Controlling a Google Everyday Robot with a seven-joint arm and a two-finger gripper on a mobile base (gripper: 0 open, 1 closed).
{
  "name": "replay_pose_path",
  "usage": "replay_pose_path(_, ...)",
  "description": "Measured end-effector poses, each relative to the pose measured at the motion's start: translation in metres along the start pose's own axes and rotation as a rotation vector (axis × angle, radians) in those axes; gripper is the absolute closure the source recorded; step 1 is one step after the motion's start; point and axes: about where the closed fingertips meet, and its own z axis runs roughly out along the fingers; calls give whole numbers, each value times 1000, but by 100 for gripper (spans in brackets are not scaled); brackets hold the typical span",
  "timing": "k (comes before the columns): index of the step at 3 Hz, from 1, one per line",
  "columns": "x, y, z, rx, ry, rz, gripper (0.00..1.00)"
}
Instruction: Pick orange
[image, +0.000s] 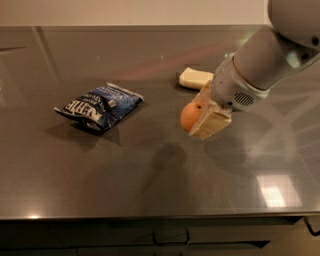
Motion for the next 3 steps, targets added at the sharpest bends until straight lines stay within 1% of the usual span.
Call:
replay_pose_path(2, -27, -22, -43, 51, -5, -73, 100)
replay_pose_path(3, -27, -22, -43, 51, -5, -73, 100)
